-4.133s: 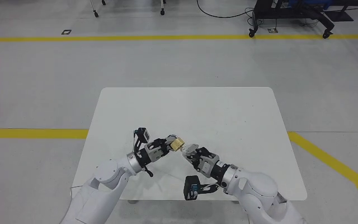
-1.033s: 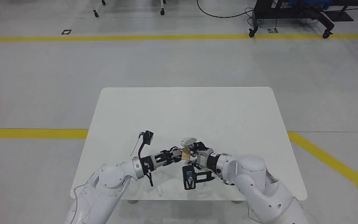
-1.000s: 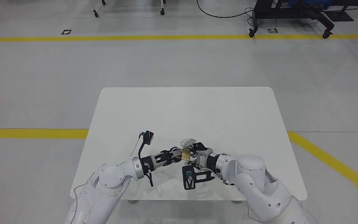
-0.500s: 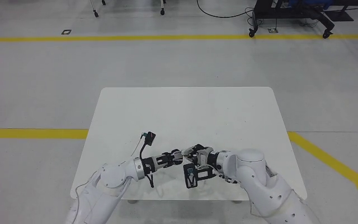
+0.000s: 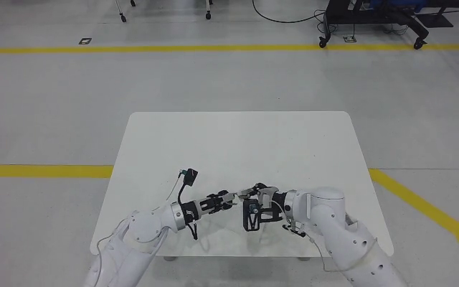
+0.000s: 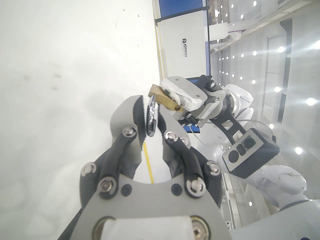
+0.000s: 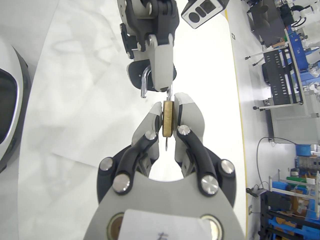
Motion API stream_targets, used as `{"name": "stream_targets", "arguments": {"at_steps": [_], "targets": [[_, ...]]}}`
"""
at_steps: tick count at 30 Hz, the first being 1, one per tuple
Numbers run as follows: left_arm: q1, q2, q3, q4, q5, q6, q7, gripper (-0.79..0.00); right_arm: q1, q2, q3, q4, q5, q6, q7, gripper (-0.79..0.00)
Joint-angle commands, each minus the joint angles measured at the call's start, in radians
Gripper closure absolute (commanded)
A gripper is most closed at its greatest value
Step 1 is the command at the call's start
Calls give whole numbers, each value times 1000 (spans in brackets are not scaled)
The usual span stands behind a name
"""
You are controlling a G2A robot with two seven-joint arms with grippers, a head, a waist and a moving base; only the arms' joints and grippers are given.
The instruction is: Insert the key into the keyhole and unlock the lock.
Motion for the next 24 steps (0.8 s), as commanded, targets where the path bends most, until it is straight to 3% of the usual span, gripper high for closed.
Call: {"name": "stream_targets", "arguments": {"at_steps": [1,11,13,15,16,17,24], "targets": [[1,1,-7,3,-4,2,0,-785,15,-3,-9,35,32,-11,11,0],[49,21,-126,-21,-66,-34,28,-785,127,-38,-114,252,168,-54,91,0],[65,26,-150,-33,-82,-45,29,-785,149,-48,-132,297,210,-46,113,-314],[79,29,-170,-41,-99,-50,28,-785,167,-55,-147,326,241,-51,139,-403],[85,31,-179,-45,-107,-51,30,-785,174,-58,-153,336,255,-57,149,-699],[90,32,-187,-48,-117,-51,33,-785,181,-60,-157,339,267,-68,151,-785],[98,32,-202,-50,-152,-54,47,-785,138,-27,-30,279,302,-56,44,-785]]}}
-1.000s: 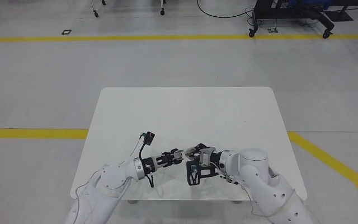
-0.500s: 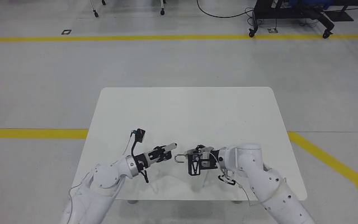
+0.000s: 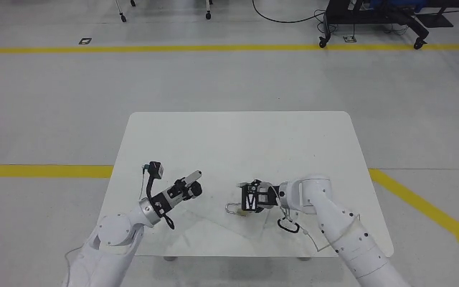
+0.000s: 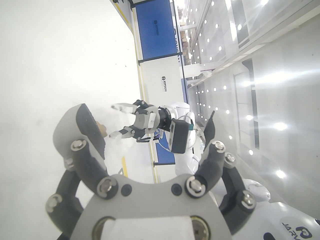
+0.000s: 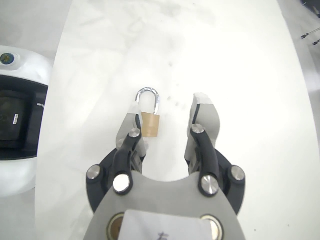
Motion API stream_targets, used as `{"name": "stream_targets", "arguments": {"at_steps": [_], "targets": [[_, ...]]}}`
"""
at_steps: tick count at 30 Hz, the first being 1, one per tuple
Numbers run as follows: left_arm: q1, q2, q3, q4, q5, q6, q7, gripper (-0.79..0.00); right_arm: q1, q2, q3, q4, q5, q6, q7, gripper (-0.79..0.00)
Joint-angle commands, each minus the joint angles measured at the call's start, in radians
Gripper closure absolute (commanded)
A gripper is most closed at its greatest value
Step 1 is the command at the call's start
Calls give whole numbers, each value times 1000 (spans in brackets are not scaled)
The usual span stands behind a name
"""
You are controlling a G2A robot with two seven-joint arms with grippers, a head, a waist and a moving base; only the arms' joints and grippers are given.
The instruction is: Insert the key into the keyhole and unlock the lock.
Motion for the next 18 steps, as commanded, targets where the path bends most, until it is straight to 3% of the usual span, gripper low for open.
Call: {"name": "stream_targets", "arguments": {"at_steps": [1,10,16,18], "targets": [[0,0,0,0,0,0,0,-785,-41,18,76,-39,5,11,-74,-785],[3,0,-4,-2,23,3,36,-785,-282,87,404,-144,-21,125,-506,-785],[49,-6,-2,-82,509,43,550,-785,-355,99,519,-73,76,185,-732,-785],[56,-9,10,-92,653,87,679,-785,-361,101,539,-44,88,207,-753,-785]]}}
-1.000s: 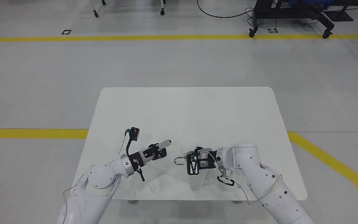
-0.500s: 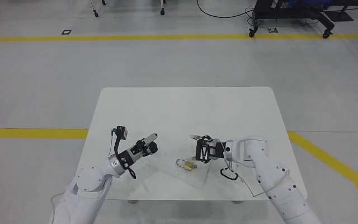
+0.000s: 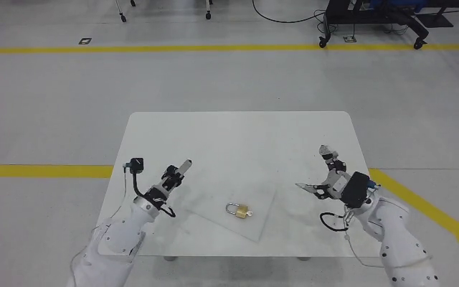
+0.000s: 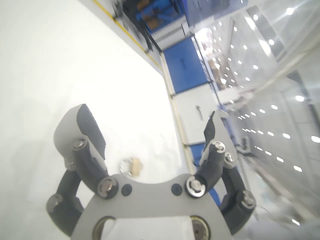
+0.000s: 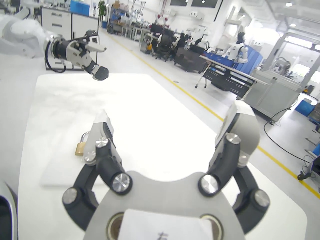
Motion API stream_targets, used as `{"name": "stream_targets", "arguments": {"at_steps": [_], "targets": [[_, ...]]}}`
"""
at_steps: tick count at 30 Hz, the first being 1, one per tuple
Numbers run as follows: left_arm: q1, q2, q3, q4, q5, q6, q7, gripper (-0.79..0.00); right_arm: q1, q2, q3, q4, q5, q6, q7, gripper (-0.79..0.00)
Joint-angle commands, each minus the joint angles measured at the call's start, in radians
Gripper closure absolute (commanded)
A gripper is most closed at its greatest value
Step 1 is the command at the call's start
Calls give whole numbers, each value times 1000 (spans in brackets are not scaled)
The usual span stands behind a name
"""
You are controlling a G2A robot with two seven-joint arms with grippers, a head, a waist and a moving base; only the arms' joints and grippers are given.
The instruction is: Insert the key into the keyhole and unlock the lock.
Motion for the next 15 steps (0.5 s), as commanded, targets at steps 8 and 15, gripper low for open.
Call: {"name": "stream_targets", "arguments": {"at_steps": [8,15], "targets": [[-55,-13,21,76,520,182,444,-785,-5,-1,85,150,196,63,-114,-785],[-79,-22,1,104,453,195,462,-785,-16,0,110,139,197,102,-186,-785]]}}
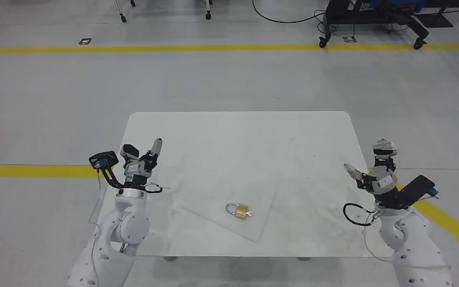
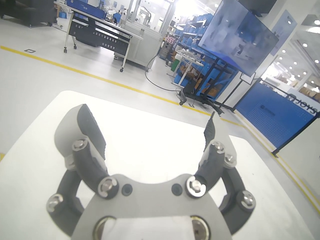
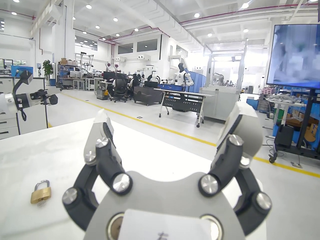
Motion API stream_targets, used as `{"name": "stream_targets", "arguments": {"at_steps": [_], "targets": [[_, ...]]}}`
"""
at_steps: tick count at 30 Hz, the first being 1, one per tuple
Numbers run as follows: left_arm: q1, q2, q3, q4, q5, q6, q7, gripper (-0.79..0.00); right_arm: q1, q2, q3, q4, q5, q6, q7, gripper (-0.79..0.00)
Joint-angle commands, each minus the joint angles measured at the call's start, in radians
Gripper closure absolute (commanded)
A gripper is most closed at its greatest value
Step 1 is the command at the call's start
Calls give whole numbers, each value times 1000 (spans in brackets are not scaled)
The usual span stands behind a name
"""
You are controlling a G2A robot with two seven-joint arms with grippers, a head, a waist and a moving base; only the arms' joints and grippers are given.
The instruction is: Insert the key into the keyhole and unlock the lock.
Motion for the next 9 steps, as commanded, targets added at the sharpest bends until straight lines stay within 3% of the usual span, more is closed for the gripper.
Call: {"name": "stream_targets", "arguments": {"at_steps": [1,9], "targets": [[0,0,0,0,0,0,0,-784,0,0,0,0,0,0,0,-785],[23,3,-14,-14,31,-1,-15,-785,-18,-6,-5,-20,1,31,40,-785]]}}
